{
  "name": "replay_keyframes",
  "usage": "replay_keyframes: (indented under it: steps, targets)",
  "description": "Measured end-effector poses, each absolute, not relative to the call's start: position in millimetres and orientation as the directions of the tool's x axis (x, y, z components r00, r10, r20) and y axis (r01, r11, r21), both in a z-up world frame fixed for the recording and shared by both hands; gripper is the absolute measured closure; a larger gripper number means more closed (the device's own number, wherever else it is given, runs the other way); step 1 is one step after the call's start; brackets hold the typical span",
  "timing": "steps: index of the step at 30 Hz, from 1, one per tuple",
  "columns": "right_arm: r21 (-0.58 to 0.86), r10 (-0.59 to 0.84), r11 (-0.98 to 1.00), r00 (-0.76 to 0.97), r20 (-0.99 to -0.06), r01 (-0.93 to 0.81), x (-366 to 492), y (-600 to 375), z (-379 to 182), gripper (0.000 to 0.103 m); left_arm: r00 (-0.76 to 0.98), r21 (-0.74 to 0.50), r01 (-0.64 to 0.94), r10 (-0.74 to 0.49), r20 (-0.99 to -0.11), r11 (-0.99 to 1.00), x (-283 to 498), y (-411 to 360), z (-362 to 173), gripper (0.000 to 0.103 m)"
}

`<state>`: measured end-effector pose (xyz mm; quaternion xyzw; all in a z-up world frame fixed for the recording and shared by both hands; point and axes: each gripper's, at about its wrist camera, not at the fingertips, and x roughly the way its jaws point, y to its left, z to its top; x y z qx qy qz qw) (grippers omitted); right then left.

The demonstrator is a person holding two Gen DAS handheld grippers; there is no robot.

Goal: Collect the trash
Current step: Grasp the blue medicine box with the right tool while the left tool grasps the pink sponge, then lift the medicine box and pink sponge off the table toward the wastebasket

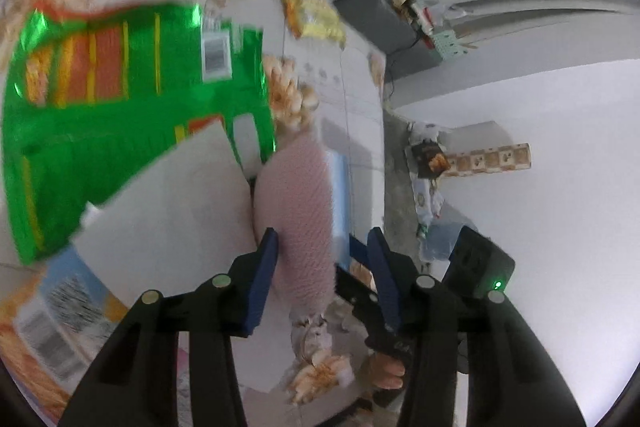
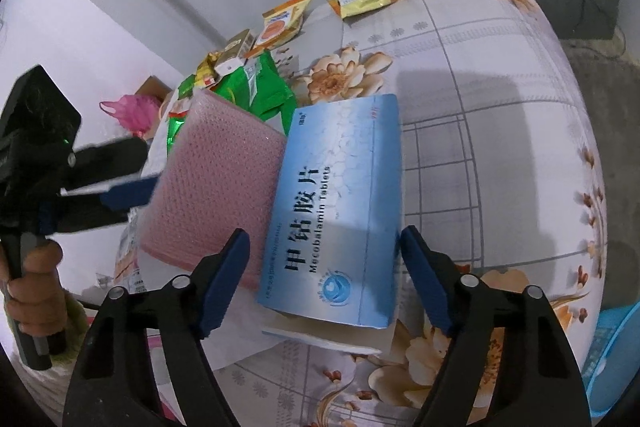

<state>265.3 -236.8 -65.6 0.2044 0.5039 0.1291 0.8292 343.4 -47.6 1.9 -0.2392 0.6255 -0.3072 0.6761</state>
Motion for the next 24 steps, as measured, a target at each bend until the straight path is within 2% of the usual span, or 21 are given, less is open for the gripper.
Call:
replay_keyframes:
  steps: [5,7,9,15,24]
  targets:
    - [0.482,0.428,0.876,0.448,-0.785,0.005,265.5,-238.0,-70.9,0.034,0.036,-0.659,0.090,-0.664,-0.747,0.746,345.9,-52.6,-10.3,0.064]
    - [0.478,0.427,0.878,0.446,-0.787,0.002,265.6,-236.8,-71.6,0.034,0.062,-0.625,0.106,-0.633,-0.772,0.773,344.8,-56.7,-8.8,0.071]
    - [0.475,0.425,0.880,0.446,-0.788,0.001,266.3,-236.0,-71.7,0.034,0.078,-0.610,0.129,-0.622,-0.779,0.781,343.8,-58.7,-7.6,0.074]
    - [0.465,0.416,0.885,0.449,-0.790,-0.002,268.1,-234.8,-70.7,0.034,0.155,-0.579,0.186,-0.606,-0.780,0.794,337.6,-51.6,8.5,0.075]
    - [0.411,0.369,0.912,0.451,-0.813,-0.005,271.6,-226.5,-67.7,0.028,0.293,-0.538,0.254,-0.594,-0.749,0.804,319.0,-31.8,44.4,0.076]
